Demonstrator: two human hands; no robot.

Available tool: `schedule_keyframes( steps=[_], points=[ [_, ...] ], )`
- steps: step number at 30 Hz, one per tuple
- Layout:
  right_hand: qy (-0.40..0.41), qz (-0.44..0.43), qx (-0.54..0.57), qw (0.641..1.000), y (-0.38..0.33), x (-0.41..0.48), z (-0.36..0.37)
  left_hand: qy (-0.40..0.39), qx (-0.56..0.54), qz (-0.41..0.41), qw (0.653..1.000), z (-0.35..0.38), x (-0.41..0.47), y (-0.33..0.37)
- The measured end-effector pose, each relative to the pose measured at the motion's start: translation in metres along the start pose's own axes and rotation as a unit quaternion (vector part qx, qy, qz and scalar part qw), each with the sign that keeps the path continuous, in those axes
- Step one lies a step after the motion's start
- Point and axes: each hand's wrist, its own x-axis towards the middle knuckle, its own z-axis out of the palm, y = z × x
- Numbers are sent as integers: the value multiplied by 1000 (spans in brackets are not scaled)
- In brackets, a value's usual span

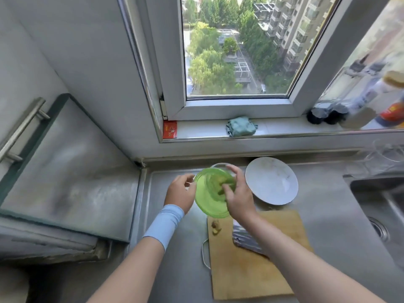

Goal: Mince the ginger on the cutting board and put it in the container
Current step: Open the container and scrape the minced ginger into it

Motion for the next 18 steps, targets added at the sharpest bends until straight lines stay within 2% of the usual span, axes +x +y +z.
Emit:
schedule_keyframes(
  steps=[4, 7, 11, 15, 18],
  points=[
    [27, 119, 56, 991, 25, 59, -28, -45, 99, 53, 993, 38, 25, 12],
    [29, 155, 47, 986, 48, 84, -28, -51, 142, 85, 985, 59, 37, 16],
    [-1, 160, -26, 987, 70, 108, -15, -65, 233, 90, 966, 77, 55, 11],
    [-32, 105, -193, 975, 86, 115, -1, -82, 269, 108, 954, 91, 70, 9],
    [-47, 69, -262, 962, 94, 112, 5, -86, 282, 104, 950, 100, 77, 6]
  ],
)
